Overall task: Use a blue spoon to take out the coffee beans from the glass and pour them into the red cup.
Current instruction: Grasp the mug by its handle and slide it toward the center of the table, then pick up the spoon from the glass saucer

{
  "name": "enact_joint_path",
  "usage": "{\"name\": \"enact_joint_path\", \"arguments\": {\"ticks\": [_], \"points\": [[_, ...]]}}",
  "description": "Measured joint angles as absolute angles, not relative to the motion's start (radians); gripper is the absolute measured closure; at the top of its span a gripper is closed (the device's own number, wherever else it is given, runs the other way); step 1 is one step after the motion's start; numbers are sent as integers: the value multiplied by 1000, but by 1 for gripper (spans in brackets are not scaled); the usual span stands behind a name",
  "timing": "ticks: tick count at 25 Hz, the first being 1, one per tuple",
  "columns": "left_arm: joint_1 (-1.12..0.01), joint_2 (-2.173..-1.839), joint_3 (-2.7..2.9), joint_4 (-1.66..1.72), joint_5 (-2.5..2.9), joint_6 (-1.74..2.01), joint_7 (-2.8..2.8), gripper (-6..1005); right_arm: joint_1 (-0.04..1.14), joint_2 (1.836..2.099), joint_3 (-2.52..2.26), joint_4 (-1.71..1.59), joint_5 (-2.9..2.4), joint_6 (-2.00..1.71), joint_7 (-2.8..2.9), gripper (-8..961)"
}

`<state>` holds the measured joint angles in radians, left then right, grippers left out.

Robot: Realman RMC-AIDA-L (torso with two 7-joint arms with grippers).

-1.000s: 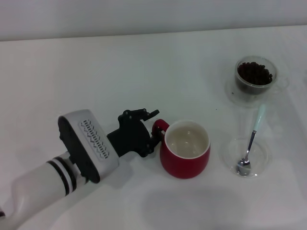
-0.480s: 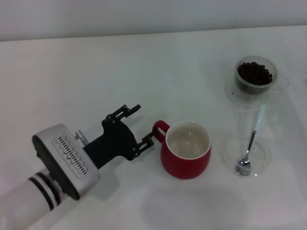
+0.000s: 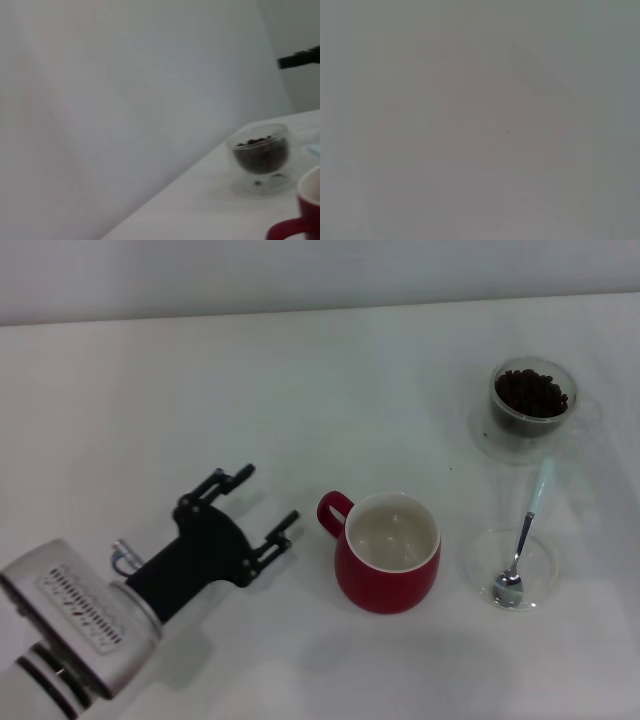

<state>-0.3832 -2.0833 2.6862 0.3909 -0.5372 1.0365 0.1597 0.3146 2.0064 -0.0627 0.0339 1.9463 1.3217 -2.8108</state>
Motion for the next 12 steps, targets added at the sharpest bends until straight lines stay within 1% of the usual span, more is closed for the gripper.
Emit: {"name": "enact_joint_path", "arguments": {"ticks": [12], "points": [[-297,-2081,2573,332,-541,1176,34,310,302,2006,-63,37,1945,1321,-2811,83]]}}
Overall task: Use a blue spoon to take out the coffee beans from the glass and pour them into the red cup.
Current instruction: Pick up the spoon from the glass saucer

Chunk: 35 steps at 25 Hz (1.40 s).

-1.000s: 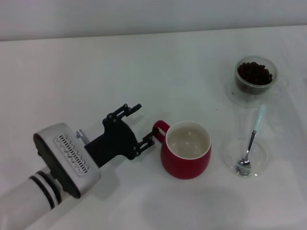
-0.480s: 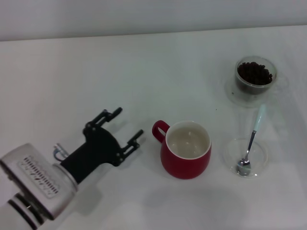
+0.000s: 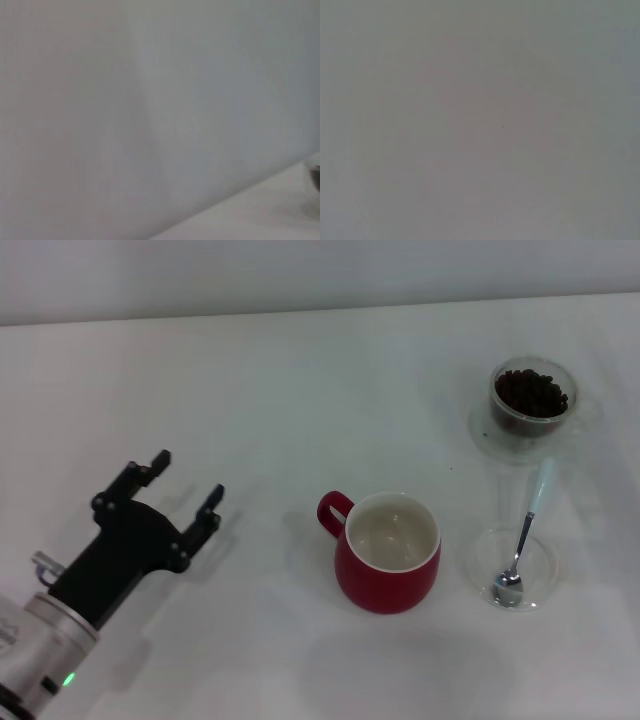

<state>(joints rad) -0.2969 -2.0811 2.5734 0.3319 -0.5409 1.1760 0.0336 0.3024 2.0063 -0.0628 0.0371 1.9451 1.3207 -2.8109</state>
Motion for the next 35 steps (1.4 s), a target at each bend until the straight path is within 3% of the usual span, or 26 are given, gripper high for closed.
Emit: {"name": "enact_joint_path", "arguments": {"ticks": [18,28,31,35], "points": [[-267,-2080,2461,289,-664,1258,-25,312,279,2005,-73,25,1940,1337,-2794,83],[-245,-2079,2436,252,-808,1324,-64,314,206,2001,-151,-131,1881,1337,-2411,83],[-250,-2077,2435,215,-829,1336,-100,315,186,1992,-213,-216,1828,1322,-2234,83],[-260,-2079,2435,180,-834,1337,-119,315,175,1952,-255,-266,1708,1323,-2009,83]]}}
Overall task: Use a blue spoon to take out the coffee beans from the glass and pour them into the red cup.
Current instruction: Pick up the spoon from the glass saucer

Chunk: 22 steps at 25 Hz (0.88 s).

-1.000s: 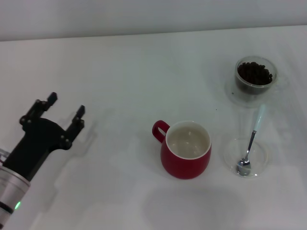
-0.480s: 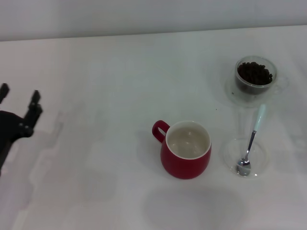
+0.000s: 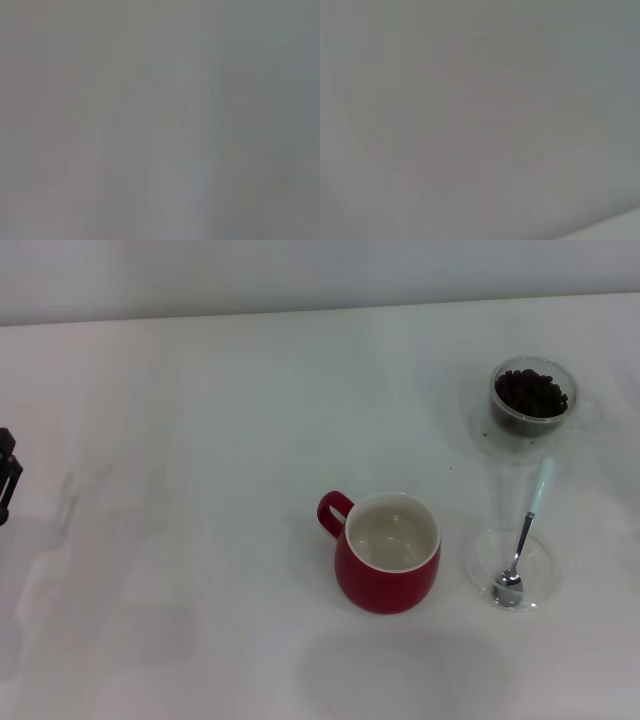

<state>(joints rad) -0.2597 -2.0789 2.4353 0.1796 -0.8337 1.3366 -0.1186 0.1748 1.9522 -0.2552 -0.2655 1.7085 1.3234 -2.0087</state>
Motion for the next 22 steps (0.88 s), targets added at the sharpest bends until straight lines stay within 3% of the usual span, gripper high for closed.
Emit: {"name": "enact_joint_path", "arguments": {"ticks": [8,11,16,22], "points": [[-262,-2078,2436,184,-835,1342,-120,314,231,1822,-305,-308,1400,1398,-1600,83],[-271,-2078,2436,179,-834,1342,-120,314,281,1785,-335,-310,1268,1464,-1459,83],[-275,-2079,2436,180,-830,1355,-115,313,348,1773,-379,-322,1147,1510,-1339,83],[-275,-2079,2442,177,-825,1393,-114,313,417,1786,-418,-323,1018,1528,-1227,83]]}}
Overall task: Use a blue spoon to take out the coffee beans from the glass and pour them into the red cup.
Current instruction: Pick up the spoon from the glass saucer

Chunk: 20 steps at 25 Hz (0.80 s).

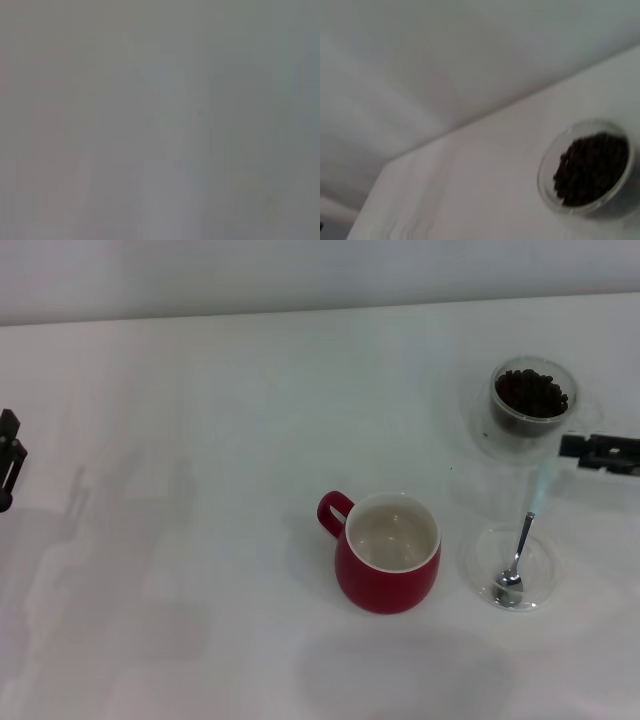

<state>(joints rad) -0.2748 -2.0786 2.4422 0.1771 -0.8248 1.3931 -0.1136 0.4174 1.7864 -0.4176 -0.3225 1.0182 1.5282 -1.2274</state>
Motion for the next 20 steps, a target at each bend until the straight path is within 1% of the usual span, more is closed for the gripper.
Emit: {"name": "enact_joint_path", "arguments": {"ticks": [5,17,20], "points": [[-277,-2079,2443,177,-823,1396,-112,315,439,1796,-428,-323,994,1522,-1198,83],[-285,-2079,2444,176,-814,1396,-111,314,441,1818,-443,-319,980,1454,-1194,84],[-288,-2079,2443,175,-814,1396,-111,314,443,1827,-448,-318,979,1437,-1185,84]]}}
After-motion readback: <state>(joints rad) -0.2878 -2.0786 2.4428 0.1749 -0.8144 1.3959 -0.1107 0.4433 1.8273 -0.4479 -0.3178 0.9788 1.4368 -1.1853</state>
